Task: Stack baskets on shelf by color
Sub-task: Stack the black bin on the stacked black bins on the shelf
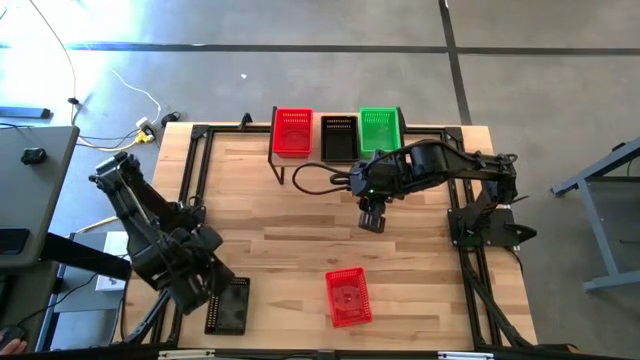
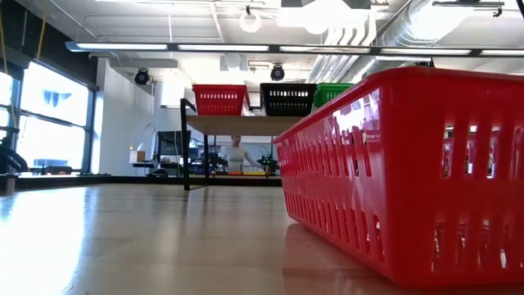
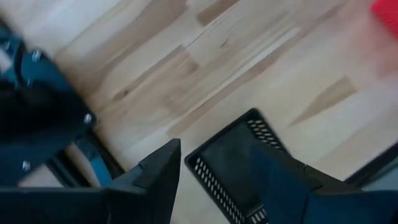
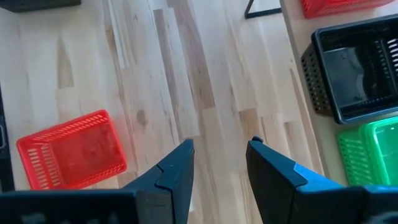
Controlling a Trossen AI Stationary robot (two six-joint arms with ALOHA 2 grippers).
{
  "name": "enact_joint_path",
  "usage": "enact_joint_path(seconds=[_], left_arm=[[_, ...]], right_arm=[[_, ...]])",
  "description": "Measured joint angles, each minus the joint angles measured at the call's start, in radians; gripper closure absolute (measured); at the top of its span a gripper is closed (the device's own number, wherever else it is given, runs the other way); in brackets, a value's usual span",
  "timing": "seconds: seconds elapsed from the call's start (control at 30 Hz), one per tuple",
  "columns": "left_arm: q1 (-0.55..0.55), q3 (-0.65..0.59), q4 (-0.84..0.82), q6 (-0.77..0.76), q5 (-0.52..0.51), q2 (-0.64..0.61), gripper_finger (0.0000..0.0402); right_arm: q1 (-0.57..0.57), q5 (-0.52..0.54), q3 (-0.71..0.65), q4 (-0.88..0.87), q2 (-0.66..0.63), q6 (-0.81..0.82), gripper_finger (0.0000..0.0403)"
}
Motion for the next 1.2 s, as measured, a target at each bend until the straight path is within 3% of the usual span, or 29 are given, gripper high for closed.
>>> enact_joint_path(seconds=[0.47, 0.8, 1.2], left_arm=[[-0.167, -0.132, 0.085, -0.406, 0.031, 0.000, 0.0220], [-0.183, -0.243, 0.287, -0.427, 0.066, 0.000, 0.0220], [-0.160, -0.301, 0.404, -0.430, 0.136, 0.054, 0.0220]], right_arm=[[0.000, 0.009, 0.000, 0.015, 0.000, 0.010, 0.0272], [0.016, 0.009, 0.000, 0.016, 0.000, 0.029, 0.0272], [0.046, 0.007, 0.000, 0.022, 0.000, 0.033, 0.0272]])
